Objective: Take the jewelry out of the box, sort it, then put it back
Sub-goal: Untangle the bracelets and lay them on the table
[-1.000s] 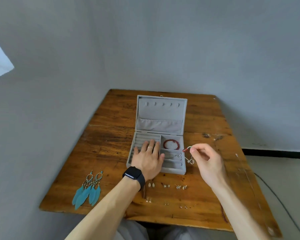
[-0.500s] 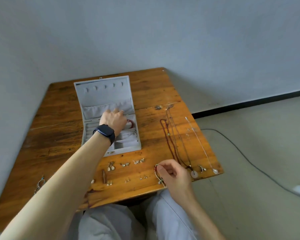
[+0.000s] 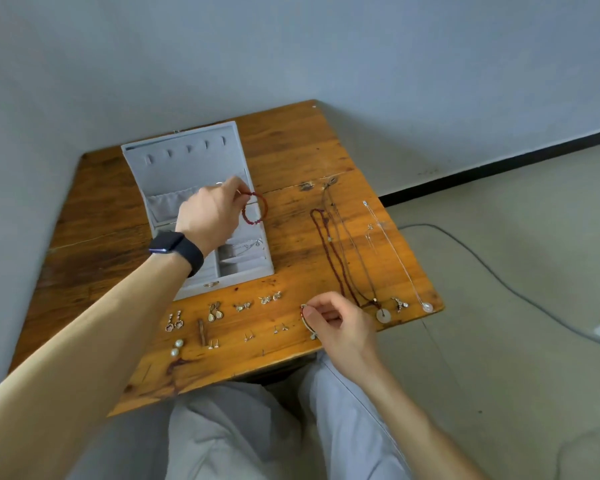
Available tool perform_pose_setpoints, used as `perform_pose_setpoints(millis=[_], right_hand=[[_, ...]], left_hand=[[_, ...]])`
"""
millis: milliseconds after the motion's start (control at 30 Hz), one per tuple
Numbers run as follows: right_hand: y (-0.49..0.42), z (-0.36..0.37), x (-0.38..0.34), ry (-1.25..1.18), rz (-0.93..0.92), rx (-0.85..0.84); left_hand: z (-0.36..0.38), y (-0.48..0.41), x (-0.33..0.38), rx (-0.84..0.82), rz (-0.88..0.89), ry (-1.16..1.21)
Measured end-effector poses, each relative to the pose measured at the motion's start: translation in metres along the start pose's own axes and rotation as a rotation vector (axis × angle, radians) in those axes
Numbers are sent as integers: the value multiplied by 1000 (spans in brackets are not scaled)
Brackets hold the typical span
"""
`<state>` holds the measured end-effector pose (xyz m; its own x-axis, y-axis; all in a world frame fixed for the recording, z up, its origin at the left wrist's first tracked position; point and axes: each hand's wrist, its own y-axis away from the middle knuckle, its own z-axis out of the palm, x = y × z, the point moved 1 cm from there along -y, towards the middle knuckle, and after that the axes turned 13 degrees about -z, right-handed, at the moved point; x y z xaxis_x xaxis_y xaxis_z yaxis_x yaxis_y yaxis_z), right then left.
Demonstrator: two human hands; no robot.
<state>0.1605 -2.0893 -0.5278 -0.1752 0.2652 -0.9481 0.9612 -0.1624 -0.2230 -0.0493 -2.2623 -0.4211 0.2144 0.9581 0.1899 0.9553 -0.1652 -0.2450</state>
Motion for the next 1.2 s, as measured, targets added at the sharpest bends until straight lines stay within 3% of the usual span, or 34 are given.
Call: perform_pose_setpoints(millis=[167, 233, 333, 467, 767, 867, 967, 1067, 1200], right_hand=[[2, 2, 2, -10, 23, 9], [2, 3, 1, -26, 33, 5], [1, 2, -1, -47, 46, -12], [0, 0, -3, -30, 57, -16], [0, -5, -13, -14, 28, -32], [-12, -9, -24, -34, -17, -67], [-43, -10, -34, 4, 1, -129], [-81, -7, -36, 90, 46, -131], [-122, 7, -36, 275, -13, -141]], left_hand=[[14, -10, 38, -176, -59, 140], [27, -14, 49, -224, -61, 11], [43, -21, 53, -161, -38, -241], [54, -26, 51, -141, -72, -344], [40, 6, 22, -101, -108, 61], [32, 33, -11, -87, -202, 51], [31, 55, -49, -173, -303, 6], [39, 75, -69, -309, -326, 25], [46, 79, -67, -311, -355, 13]])
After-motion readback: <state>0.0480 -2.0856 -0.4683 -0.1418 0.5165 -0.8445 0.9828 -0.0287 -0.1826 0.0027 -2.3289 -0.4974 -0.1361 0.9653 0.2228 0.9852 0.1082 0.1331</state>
